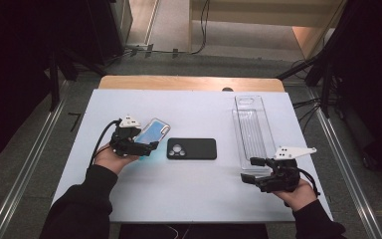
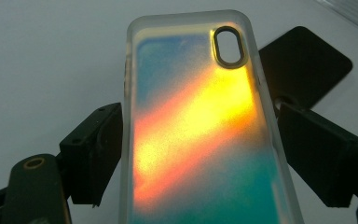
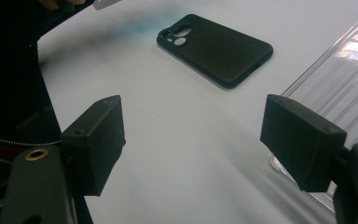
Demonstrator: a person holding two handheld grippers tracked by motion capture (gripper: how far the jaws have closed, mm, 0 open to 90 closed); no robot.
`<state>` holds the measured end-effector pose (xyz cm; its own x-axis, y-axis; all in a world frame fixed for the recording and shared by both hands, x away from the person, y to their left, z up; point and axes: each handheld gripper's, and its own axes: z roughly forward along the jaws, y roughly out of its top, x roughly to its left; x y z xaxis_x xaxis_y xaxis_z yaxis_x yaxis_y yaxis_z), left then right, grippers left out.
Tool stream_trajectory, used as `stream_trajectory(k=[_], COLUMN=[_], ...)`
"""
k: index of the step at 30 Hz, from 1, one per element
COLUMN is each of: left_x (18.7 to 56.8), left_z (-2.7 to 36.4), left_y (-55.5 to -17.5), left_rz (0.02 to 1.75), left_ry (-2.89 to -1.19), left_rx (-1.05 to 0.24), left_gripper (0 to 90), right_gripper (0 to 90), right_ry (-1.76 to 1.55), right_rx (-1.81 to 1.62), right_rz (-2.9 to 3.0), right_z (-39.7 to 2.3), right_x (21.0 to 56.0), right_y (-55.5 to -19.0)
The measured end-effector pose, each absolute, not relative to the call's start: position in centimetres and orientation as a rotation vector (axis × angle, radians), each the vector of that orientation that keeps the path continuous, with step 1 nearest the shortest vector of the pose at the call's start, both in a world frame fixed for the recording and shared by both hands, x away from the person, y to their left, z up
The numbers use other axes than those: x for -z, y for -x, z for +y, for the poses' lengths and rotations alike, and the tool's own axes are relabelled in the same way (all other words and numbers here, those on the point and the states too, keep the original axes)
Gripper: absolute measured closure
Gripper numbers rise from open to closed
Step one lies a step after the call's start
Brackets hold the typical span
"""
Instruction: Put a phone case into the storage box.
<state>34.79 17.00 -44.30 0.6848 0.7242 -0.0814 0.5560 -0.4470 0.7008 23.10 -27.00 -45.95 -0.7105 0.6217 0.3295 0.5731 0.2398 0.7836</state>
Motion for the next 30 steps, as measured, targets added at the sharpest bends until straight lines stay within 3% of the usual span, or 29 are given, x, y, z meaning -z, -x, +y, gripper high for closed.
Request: stream_trajectory(k=[11,30], left_x=[44.0,44.7], left_z=[14.9,10.2], left_y=[-33.4,-29.6], left_rz=[0.987,0.895], left_ry=[-2.082,-2.070], left_rx=[-0.118,-0.180], left_gripper=[16.9,16.9], right_gripper=[19.7,19.7], right_ry=[-1.234,-1.321], right_rx=[-1.527,-1.537], right_rz=[2.380,2.328], right_z=[-26.5,-24.1], right_x=[45.5,44.1], right_y=[-23.1,-23.7])
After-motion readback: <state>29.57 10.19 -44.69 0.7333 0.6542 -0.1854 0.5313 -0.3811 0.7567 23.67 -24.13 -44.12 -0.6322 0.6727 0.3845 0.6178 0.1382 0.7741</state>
